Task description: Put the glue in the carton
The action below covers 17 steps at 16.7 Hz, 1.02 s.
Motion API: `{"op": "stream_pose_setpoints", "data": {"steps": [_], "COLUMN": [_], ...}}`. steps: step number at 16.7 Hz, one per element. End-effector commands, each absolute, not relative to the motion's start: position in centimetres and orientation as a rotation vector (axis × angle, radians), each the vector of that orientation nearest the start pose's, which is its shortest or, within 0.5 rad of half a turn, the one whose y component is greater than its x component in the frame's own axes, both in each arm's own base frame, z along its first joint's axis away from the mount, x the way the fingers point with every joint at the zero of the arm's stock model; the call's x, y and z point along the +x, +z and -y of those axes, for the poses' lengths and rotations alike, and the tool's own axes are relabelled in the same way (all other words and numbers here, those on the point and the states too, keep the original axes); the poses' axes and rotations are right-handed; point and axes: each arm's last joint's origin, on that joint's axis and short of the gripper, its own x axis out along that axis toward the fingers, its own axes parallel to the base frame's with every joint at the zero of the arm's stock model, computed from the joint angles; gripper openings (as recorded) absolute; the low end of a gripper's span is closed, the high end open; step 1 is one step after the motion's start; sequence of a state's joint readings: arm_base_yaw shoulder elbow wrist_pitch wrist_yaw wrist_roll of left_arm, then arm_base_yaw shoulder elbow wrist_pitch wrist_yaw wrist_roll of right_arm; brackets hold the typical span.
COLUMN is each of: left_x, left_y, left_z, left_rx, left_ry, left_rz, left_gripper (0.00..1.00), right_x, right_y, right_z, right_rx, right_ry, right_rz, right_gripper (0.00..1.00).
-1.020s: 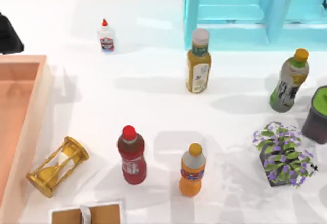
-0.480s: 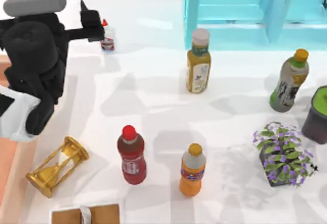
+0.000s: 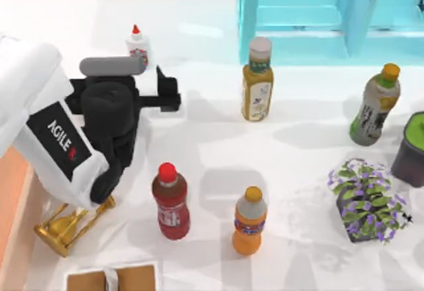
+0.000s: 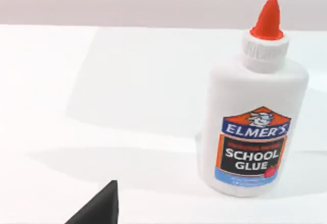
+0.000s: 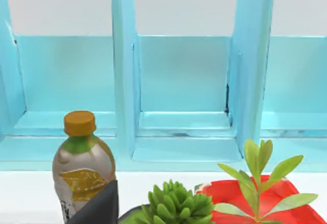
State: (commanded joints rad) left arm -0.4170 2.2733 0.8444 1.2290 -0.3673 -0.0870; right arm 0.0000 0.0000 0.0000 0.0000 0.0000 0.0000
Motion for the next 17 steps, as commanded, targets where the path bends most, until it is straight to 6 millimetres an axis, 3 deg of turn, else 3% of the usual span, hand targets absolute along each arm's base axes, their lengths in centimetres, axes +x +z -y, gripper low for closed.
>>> {"op": "stream_pose_setpoints", "data": {"steps": [2, 10, 17], "left_x": [35.6, 36.1, 41.1], "left_y": [3.9, 4.4, 4.9], "left_z": [14.5, 14.7, 16.1], "left_rx": [-0.016, -0.017, -0.018], "left_ry": [-0.022, -0.021, -0.023], "left_rz": [-0.202, -0.202, -0.201], "left_gripper": [1.00, 1.00, 1.00], "right_x": [10.6, 10.6, 10.6], "right_y": [16.0, 16.0, 16.0], "right_z": [0.1, 0.1, 0.1], "right_rx": [0.000, 0.000, 0.000], "right_ry": [0.000, 0.000, 0.000], "right_rz": [0.000, 0.000, 0.000], "right_gripper": [1.00, 1.00, 1.00]}}
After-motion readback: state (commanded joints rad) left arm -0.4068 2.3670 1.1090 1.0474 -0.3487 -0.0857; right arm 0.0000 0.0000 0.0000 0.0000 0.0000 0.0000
